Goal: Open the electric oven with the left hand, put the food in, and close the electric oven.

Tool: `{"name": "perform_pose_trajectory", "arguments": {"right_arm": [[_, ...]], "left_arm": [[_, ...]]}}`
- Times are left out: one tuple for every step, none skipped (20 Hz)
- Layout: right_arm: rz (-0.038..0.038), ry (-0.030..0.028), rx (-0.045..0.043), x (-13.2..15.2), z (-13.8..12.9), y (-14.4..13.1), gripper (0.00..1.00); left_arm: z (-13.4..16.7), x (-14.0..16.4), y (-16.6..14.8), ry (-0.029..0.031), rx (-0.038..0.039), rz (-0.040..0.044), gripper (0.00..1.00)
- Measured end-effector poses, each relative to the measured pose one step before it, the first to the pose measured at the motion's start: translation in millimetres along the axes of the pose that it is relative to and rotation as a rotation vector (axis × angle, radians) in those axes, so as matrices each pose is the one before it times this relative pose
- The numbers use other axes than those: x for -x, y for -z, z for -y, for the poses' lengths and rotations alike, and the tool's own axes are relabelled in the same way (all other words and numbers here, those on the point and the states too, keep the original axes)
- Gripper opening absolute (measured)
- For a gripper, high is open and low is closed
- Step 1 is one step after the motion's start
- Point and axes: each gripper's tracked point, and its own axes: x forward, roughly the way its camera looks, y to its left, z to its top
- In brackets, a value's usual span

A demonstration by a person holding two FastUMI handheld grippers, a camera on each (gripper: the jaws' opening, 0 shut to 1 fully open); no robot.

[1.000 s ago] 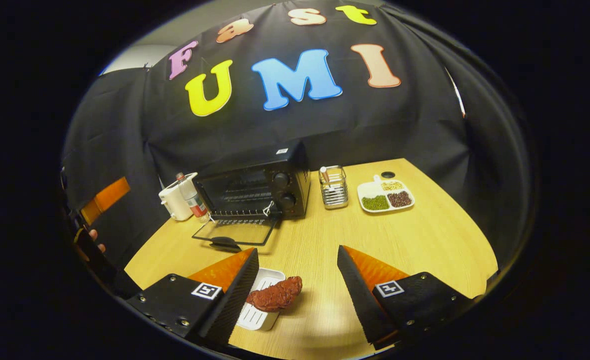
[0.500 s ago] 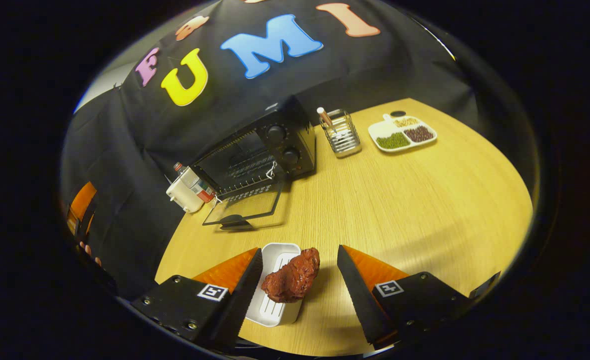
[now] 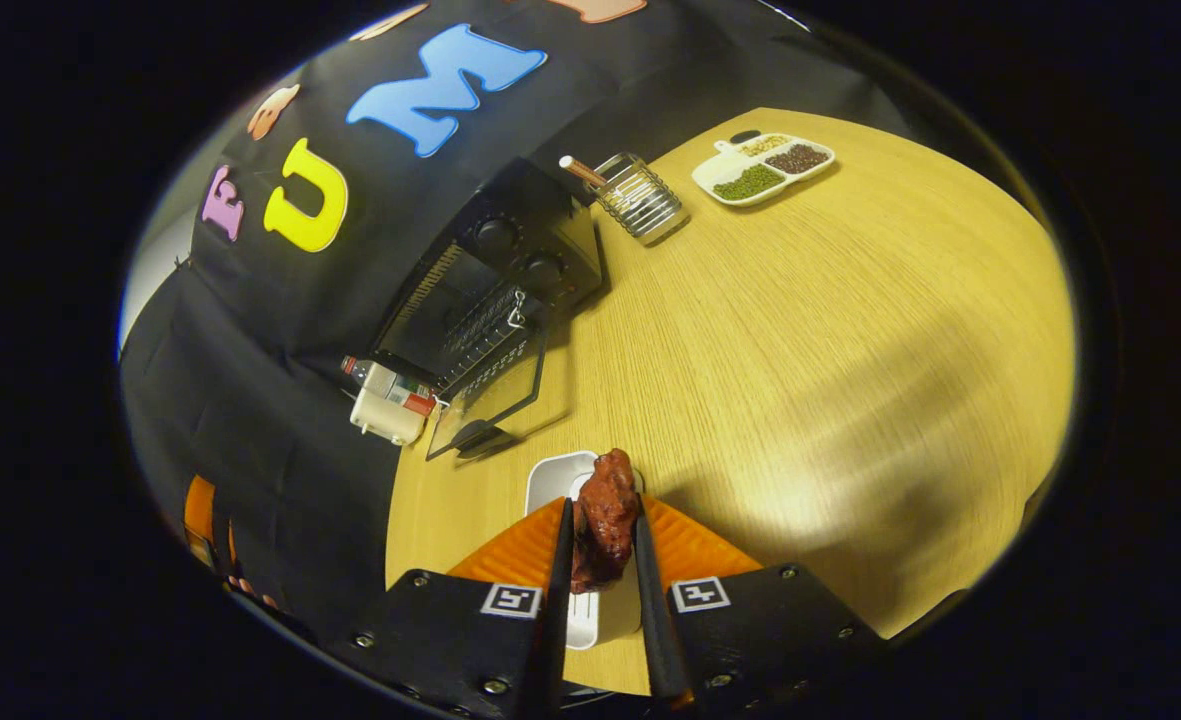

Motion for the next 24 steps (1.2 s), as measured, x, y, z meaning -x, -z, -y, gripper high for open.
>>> {"name": "perform_pose_trajectory", "arguments": {"right_arm": [[-0.00888,0.00918,0.0135,3.39,4.62,0.02,0.33],[0.01689,0.00392,-0.02839,4.63,-4.4,0.08,0.33],[-0.01248,-0.01122,-0.00183,-9.11,-1.39,-1.36,0.18],[0.00531,-0.01496,-0.0055,4.5,-3.47,-2.49,0.18],[0.00056,-0.00697,0.00131,-3.13,-4.66,-0.44,0.09],[0.00384,-0.00408,0.02904,1.96,-2.12,0.62,0.09],[0.00128,-0.00183,0.02747,0.51,-4.18,-0.55,0.09],[-0.00019,0.00919,0.02158,1.73,-2.96,0.16,0.09],[0.00226,0.00561,0.01511,0.04,-1.0,-0.79,0.09],[0.00983,0.01137,0.01126,1.71,-1.96,-2.48,0.09],[0.0006,-0.003,0.01568,0.98,-4.18,-1.33,0.09],[0.00584,-0.00188,0.01167,1.44,-4.19,-3.16,0.09],[0.00412,-0.00094,0.0133,1.79,-3.29,-2.3,0.09],[0.00656,-0.00009,0.01129,1.66,-3.06,-4.96,0.09],[0.01273,-0.00087,0.00913,1.99,-5.17,-5.02,0.09],[0.00871,-0.00512,0.00584,1.15,-4.75,-6.02,0.09],[0.01344,-0.00771,-0.00073,0.27,-6.18,-5.25,0.09],[0.0089,-0.00808,-0.00126,-0.33,-5.88,-5.44,0.09],[0.01135,-0.00627,-0.0009,-1.87,-5.21,-5.28,0.09],[0.01297,-0.00573,-0.00231,-2.43,-5.78,-6.23,0.09],[0.01248,-0.0066,-0.00414,-3.05,-5.79,-5.24,0.09],[0.01045,-0.00758,-0.00322,-4.04,-6.17,-5.11,0.09],[0.01022,-0.00807,-0.00434,-3.93,-6.19,-4.04,0.09],[0.00952,-0.0077,-0.00686,-5.96,-6.06,-3.68,0.09]], "left_arm": [[-1.35,0.08,-1.19,-0.00221,-0.00055,0.00258,1.0],[-1.41,-0.97,0.61,-0.0012,0.00172,0.0023,1.0],[-1.02,-1.31,0.29,0.00014,0.00267,-0.00007,1.0],[-1.27,-0.99,1.82,-0.00278,0.00345,-0.00238,1.0],[-0.95,-2.03,0.09,0.00144,0.0066,-0.00189,1.0],[-0.32,-0.48,1.1,0.00196,0.00469,-0.00206,1.0],[-1.37,-1.46,-0.39,0.00006,0.00158,0.00284,1.0],[-1.1,-2.87,0.21,0.00351,-0.00016,0.00048,1.0],[0.32,-2.03,-0.03,0.00462,-0.00177,0.00174,1.0],[-0.94,-0.79,-0.61,0.00409,-0.00202,0.00187,1.0],[-0.52,-2.06,-0.29,0.00343,-0.00029,0.00149,1.0],[-0.08,-3.01,1.15,0.00519,0.00301,0.00104,1.0],[-0.47,-3.2,1.02,0.00425,0.00413,-0.00193,1.0],[-0.54,-2.4,3.15,0.0054,0.00418,-0.00357,1.0],[-2.89,-2.76,0.74,0.0008,0.00328,-0.00055,1.0],[-2.12,-2.92,1.6,0.0016,0.0044,-0.00096,1.0],[-1.77,-1.76,0.59,0.00213,0.00565,0.0,1.0],[-2.15,-2.57,1.22,-0.00059,0.00514,-0.00009,1.0],[-2.98,-3.3,-0.4,0.00098,0.00478,-0.00263,1.0],[-2.1,-3.26,2.55,0.00127,0.00491,-0.00059,1.0],[-2.77,-3.09,-0.93,0.00091,0.0035,0.00132,1.0],[-2.54,-3.5,0.57,-0.00005,0.00048,0.00064,1.0],[-3.36,-3.62,-0.62,0.00037,-0.00016,0.00167,1.0],[-3.24,-3.0,0.69,-0.00057,-0.00097,0.00171,1.0]]}}
